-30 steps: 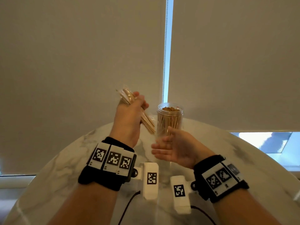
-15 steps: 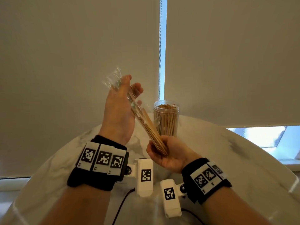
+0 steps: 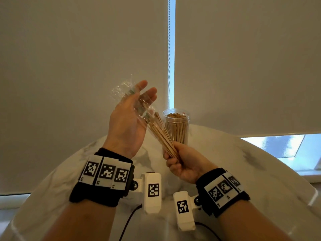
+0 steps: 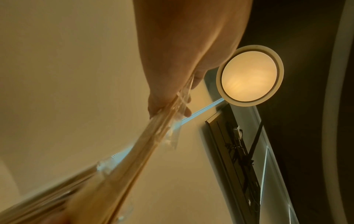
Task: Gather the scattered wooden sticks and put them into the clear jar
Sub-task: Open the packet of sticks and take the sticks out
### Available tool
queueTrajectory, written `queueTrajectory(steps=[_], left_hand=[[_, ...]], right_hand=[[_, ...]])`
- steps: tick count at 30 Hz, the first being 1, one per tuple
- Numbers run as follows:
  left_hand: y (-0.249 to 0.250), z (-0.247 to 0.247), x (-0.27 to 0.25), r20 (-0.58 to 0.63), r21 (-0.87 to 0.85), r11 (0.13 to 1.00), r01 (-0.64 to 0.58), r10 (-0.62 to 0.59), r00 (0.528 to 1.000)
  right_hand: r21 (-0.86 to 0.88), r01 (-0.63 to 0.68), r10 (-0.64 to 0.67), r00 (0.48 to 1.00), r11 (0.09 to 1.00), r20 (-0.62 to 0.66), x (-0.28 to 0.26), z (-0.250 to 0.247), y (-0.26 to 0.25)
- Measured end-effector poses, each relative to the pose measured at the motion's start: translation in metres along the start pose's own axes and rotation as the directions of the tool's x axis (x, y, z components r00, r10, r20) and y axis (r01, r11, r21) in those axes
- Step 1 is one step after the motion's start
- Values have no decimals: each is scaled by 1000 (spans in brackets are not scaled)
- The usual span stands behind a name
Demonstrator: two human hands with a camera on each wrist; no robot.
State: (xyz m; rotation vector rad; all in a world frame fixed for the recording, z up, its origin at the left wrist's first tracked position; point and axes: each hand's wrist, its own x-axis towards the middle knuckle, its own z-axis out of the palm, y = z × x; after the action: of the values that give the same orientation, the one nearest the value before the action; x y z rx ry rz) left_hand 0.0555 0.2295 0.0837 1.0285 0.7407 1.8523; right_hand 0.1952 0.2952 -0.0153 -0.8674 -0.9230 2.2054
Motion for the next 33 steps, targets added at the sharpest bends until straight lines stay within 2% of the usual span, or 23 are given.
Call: queueTrajectory(steps=[4,7,11,13,16,19,22,28,33], left_hand=[[-4,5,-1,78,35,999,7,-9,997],[-6,7,-2,80,52,998,-26,22,997],[-8,2,3,-3,76,996,-54,54,999],[-10,-1,6,-69,37,999,-38,40,997],[-13,-4,7,-93,5,1000,6,-6,996],[-14,-5,8,-121,23,999,48,-45,992],[-12,-7,10,-149,22,999,36,-32,988],[3,-19,14,-263,-49,999,-23,9,965],[-1,-36,24,-336,-148,988,44,-92,937]], right_hand=[[11,-18,17,998,1000,53,-5,2,-1],[-25,-4,5,998,1000,57,-7,4,0],[-35,19,-15,996,999,91,-5,4,-3],[-35,23,-18,992,999,121,-5,3,-4],[-67,39,-29,989,997,144,-4,3,-4],[-164,80,-69,995,983,74,-6,4,-3],[-259,109,-116,993,960,-14,-8,4,-3],[-442,171,-266,951,881,-161,-14,-6,-13],[-501,130,-296,917,856,-269,-23,-25,-28]])
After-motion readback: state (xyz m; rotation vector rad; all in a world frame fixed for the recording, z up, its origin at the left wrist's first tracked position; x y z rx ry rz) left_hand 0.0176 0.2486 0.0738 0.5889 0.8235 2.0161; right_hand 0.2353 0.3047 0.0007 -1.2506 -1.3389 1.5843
